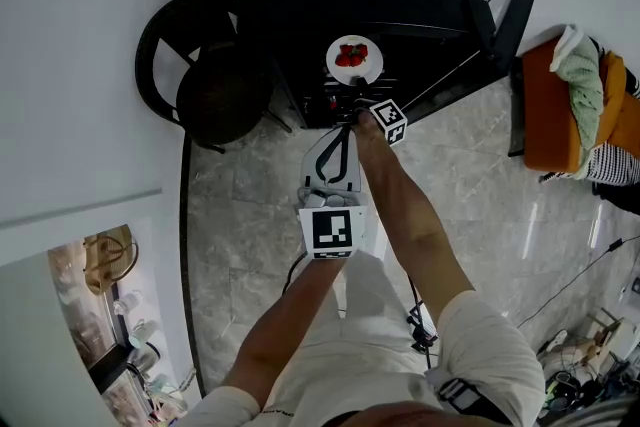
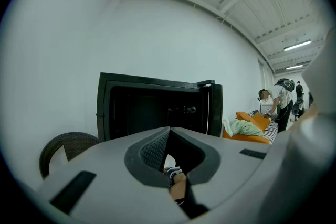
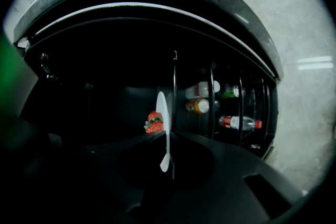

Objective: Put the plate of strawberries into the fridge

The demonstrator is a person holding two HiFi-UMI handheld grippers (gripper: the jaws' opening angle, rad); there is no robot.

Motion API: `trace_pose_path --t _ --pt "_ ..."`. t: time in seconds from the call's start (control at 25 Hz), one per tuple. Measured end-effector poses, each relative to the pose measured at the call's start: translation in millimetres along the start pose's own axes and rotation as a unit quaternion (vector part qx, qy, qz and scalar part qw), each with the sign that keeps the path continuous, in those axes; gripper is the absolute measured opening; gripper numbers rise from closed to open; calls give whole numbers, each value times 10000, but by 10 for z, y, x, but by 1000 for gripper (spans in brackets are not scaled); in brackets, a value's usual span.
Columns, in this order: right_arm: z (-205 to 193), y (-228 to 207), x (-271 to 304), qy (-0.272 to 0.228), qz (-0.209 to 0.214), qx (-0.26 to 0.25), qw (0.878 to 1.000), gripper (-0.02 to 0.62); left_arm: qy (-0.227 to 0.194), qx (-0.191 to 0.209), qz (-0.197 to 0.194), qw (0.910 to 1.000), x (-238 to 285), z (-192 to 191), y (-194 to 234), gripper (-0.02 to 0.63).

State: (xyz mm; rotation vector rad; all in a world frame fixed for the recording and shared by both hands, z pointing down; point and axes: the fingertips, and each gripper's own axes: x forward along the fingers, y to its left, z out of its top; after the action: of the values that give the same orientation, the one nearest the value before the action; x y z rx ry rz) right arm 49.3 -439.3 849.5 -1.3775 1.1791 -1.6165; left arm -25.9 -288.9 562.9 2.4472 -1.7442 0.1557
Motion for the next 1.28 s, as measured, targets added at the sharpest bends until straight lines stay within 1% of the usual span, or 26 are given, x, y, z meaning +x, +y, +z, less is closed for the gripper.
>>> trace_pose_path --t 0.12,0.32,0.6,0.84,0.88,1.0,1.16,1.28 --pt "12 15 11 19 189 58 9998 25 4 -76 16 10000 -14 -12 -2 0" --pt "-33 39 -38 90 266 -1 9996 94 -11 -59 -3 10000 -49 7 -22 0" --pt "-28 -148 -158 140 276 24 9995 95 66 -65 78 9999 -96 -40 21 2" --pt "-21 -3 -370 185 251 -12 9995 67 98 -11 128 9999 -169 30 22 0" --pt "-28 65 -412 202 317 -6 9993 52 117 -6 136 9998 -182 35 21 2" --pt "-12 267 -515 197 588 52 9981 37 156 32 95 9998 -202 57 -19 2" --pt "-62 439 -624 375 686 -101 9969 14 158 31 97 9998 -212 115 -33 1" --pt "-119 602 -745 576 748 -261 9952 12 145 21 99 9998 -217 182 -65 0"
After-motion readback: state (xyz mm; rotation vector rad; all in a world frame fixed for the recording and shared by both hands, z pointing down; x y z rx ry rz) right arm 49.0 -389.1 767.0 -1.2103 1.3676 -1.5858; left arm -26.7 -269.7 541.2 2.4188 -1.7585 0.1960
